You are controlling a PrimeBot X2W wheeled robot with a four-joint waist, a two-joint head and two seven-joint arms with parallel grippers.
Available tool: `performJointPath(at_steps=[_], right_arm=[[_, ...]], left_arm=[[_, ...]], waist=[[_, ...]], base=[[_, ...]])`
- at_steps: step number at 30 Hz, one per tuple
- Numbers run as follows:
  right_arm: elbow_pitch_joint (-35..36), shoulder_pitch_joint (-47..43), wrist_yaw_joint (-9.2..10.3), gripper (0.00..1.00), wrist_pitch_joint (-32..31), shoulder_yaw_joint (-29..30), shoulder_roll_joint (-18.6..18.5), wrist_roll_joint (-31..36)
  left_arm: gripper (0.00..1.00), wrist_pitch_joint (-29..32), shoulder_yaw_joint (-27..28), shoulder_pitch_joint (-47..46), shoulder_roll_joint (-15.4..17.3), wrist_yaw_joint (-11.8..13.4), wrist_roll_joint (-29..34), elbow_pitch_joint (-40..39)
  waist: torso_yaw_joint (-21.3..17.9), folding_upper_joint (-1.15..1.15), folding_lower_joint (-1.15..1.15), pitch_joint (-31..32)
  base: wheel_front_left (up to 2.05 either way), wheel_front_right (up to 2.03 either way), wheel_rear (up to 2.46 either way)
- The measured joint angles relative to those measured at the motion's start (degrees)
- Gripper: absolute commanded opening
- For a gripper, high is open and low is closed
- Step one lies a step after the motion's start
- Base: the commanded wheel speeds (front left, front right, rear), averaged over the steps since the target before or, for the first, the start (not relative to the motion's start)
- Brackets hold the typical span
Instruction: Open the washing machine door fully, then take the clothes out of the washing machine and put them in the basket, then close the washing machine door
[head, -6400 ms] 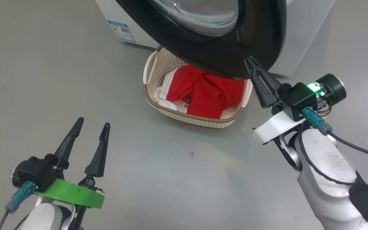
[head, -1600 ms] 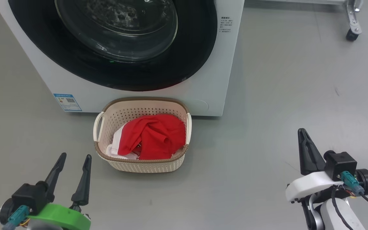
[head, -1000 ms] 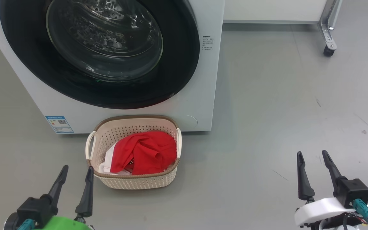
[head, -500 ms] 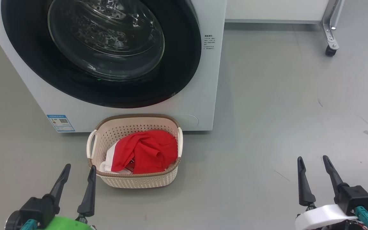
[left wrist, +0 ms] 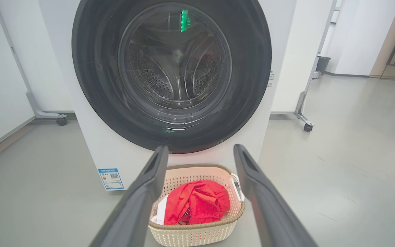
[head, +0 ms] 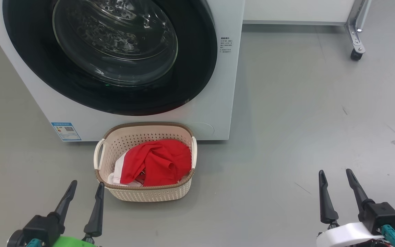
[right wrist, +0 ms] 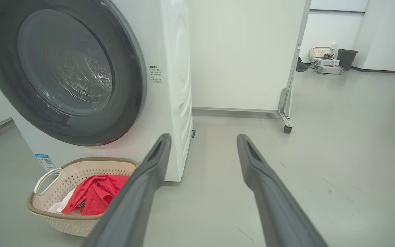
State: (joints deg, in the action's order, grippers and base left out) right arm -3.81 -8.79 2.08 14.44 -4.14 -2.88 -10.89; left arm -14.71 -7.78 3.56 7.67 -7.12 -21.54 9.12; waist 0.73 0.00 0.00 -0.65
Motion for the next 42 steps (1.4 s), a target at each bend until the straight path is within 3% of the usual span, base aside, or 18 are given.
performJointPath(at_steps=[42], right_arm=[[1.0, -1.1, -0.41, 1.0, 0.0, 0.3, 0.4, 0.5]], left_arm=[[1.0, 0.0, -0.3, 0.1, -0.1, 0.0, -1.1, 0.6]], waist=[[0.5, 0.0, 0.0, -0.1]], base=[[0.0, 0.0, 0.0]])
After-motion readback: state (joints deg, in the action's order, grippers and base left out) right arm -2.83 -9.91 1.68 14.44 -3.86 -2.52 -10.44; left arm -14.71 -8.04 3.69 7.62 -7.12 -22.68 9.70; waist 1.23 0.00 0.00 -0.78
